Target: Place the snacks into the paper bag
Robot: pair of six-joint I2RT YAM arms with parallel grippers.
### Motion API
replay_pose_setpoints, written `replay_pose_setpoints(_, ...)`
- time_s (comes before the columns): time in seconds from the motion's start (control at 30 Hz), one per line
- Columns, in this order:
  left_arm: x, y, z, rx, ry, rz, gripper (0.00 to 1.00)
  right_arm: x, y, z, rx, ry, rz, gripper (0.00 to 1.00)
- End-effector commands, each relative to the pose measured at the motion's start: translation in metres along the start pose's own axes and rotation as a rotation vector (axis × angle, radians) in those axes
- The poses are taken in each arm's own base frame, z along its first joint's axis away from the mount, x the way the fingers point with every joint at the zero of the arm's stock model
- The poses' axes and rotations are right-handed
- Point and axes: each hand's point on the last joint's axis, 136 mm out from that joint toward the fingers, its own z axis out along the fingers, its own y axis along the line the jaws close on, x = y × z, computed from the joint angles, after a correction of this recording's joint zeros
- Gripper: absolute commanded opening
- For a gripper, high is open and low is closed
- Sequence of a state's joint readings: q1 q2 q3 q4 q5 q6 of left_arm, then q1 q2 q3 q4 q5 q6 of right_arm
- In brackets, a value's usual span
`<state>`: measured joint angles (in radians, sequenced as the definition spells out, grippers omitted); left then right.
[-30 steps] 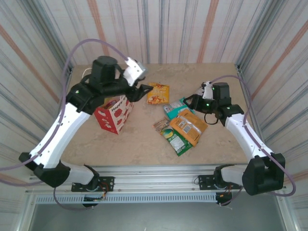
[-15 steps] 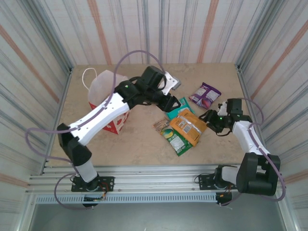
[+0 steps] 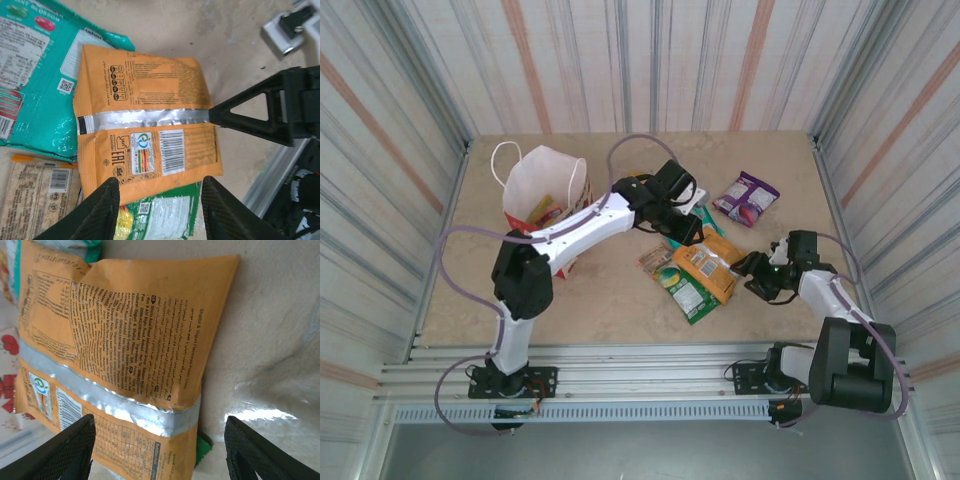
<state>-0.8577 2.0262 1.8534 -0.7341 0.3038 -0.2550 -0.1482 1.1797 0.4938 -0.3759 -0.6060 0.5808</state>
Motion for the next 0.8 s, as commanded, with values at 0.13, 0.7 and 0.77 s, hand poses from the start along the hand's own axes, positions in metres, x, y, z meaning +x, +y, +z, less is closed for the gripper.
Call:
replay_pose_setpoints(0.13, 0.005, 0.017, 0.043, -0.011, 0.046, -0.03, 0.44, -0.008, 0.006, 0.004, -0.08, -0.043, 0.025, 0.69)
replay_pose_setpoints(0.7, 0.032, 0.037, 0.092, 0.006, 0.14, -0.094, 0.34, -0.013, 0.04, 0.001, -0.299, -0.064, -0.011, 0.67)
replay_pose_setpoints(0.77, 0.033, 0.036, 0.094, 0.012, 0.142, -0.1, 0.34, -0.015, 0.049, -0.005, -0.328, -0.081, -0.03, 0.66)
